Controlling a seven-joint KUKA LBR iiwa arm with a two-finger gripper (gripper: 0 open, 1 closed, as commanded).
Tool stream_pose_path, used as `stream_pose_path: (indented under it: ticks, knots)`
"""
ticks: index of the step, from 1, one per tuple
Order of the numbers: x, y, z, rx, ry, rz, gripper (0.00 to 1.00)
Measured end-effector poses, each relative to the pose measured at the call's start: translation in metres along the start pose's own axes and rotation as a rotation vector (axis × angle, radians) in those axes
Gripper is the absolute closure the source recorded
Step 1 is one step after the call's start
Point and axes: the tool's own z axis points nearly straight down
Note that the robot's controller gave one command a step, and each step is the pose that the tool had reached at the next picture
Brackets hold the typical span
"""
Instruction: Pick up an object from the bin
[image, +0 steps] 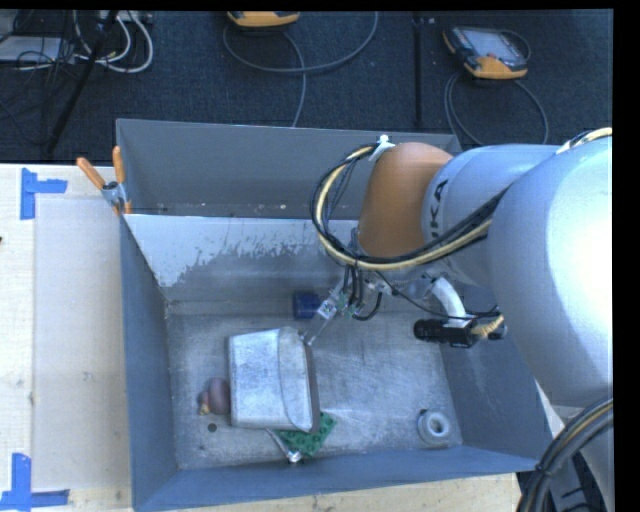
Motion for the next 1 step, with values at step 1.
stream_pose_path:
  ticks: [1]
  knots:
    - [0.0193,0.0234,0.0267,-0.001,-0.004,0.136,0.00]
